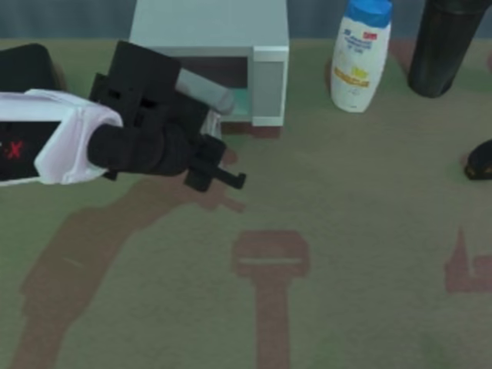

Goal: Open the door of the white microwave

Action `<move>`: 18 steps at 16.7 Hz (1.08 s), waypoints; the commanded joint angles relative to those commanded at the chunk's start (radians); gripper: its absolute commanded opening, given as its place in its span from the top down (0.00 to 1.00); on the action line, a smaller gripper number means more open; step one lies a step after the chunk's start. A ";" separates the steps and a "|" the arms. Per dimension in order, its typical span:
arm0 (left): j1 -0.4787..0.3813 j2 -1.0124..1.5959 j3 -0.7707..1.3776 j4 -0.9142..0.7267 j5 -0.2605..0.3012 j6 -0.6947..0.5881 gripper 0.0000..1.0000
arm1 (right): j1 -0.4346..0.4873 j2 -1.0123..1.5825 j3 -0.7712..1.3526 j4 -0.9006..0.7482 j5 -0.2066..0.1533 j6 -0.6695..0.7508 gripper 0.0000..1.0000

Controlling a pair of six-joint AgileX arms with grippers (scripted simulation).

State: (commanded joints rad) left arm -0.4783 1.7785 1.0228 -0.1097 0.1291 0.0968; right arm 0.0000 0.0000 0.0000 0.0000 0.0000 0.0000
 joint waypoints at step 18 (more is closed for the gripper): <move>0.047 -0.028 -0.033 -0.011 0.067 0.096 1.00 | 0.000 0.000 0.000 0.000 0.000 0.000 0.00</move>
State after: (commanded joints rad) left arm -0.4310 1.7504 0.9900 -0.1204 0.1963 0.1925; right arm 0.0000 0.0000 0.0000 0.0000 0.0000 0.0000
